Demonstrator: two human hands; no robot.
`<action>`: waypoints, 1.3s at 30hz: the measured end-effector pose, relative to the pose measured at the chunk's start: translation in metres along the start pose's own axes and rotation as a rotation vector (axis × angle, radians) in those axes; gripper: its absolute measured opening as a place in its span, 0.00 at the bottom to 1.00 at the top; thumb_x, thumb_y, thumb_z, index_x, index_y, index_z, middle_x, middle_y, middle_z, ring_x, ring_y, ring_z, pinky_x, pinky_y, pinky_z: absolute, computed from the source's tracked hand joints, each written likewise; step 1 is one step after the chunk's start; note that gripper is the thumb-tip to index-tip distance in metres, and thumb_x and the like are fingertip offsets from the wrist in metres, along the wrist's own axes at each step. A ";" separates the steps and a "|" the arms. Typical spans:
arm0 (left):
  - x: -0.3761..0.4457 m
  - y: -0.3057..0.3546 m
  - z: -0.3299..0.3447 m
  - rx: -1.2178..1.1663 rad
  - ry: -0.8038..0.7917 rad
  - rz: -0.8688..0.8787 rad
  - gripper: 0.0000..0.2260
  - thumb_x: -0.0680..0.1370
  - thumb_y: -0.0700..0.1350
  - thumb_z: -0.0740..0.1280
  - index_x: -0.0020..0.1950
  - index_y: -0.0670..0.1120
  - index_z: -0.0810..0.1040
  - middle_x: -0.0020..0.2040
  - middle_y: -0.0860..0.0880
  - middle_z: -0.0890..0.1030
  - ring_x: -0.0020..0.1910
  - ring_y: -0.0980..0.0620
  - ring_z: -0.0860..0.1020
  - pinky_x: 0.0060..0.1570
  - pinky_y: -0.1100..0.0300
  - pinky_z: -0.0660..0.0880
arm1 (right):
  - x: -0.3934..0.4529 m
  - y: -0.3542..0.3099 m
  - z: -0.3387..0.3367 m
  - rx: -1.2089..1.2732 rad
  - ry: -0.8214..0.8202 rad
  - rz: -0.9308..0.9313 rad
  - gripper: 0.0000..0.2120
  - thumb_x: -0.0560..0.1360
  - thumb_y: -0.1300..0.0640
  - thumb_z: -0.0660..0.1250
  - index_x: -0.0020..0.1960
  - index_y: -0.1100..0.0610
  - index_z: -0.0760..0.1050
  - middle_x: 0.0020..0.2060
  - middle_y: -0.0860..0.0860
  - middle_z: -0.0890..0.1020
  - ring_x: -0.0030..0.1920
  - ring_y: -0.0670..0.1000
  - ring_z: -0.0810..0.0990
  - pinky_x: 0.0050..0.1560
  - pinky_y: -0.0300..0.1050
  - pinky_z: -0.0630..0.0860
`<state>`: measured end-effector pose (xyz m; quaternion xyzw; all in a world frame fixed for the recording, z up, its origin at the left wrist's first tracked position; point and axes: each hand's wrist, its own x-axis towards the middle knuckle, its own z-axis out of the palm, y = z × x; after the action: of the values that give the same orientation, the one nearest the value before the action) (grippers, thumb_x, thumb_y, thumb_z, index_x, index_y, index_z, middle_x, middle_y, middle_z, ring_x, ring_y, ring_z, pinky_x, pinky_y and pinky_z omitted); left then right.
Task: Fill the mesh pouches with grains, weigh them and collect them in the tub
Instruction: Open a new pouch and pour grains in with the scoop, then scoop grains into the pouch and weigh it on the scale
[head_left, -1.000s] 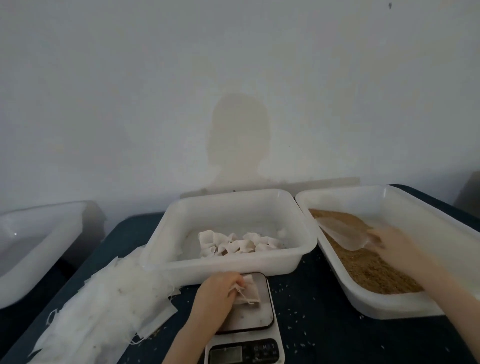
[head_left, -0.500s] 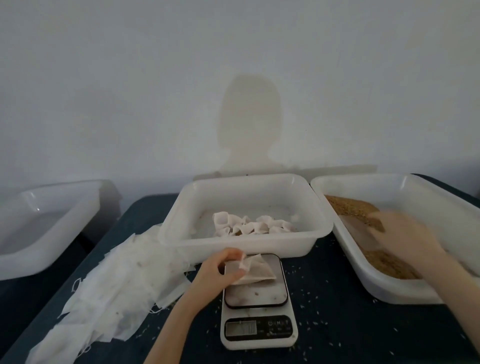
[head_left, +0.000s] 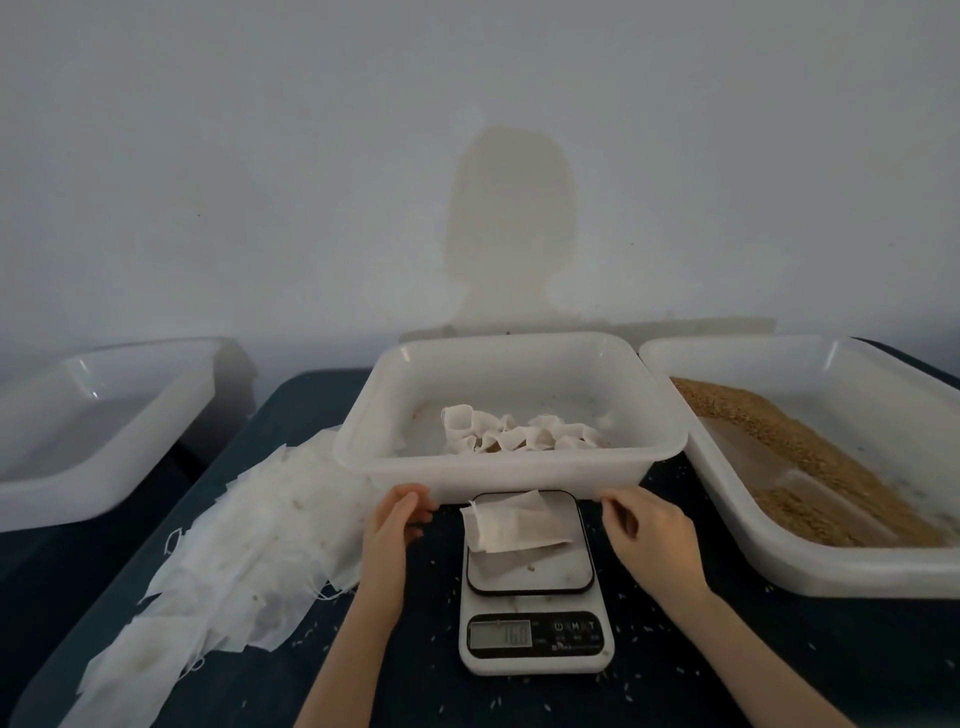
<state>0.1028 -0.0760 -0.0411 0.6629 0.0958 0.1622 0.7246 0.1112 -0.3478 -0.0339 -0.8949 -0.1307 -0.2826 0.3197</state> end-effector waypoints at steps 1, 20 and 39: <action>0.000 0.000 0.000 -0.002 0.012 -0.007 0.11 0.80 0.39 0.58 0.45 0.46 0.79 0.39 0.49 0.81 0.42 0.50 0.76 0.46 0.56 0.72 | -0.001 0.005 0.002 0.009 0.003 0.054 0.06 0.71 0.65 0.72 0.45 0.55 0.83 0.34 0.43 0.80 0.30 0.39 0.73 0.34 0.29 0.69; -0.005 -0.002 0.002 0.162 -0.021 0.068 0.07 0.78 0.36 0.61 0.43 0.42 0.78 0.36 0.49 0.80 0.36 0.58 0.77 0.40 0.63 0.71 | 0.009 -0.058 0.000 0.049 -0.030 -0.034 0.07 0.74 0.50 0.67 0.37 0.48 0.75 0.28 0.39 0.71 0.27 0.39 0.70 0.28 0.27 0.64; -0.021 0.003 0.009 0.433 -0.105 0.252 0.11 0.75 0.35 0.66 0.43 0.51 0.79 0.38 0.55 0.82 0.39 0.56 0.79 0.41 0.62 0.76 | 0.051 -0.106 0.024 -0.418 -0.563 -0.092 0.13 0.75 0.46 0.63 0.48 0.54 0.80 0.44 0.51 0.81 0.44 0.53 0.80 0.41 0.44 0.72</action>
<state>0.0856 -0.0916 -0.0391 0.8169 0.0070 0.1923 0.5437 0.1185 -0.2490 0.0337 -0.9770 -0.1930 -0.0595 0.0682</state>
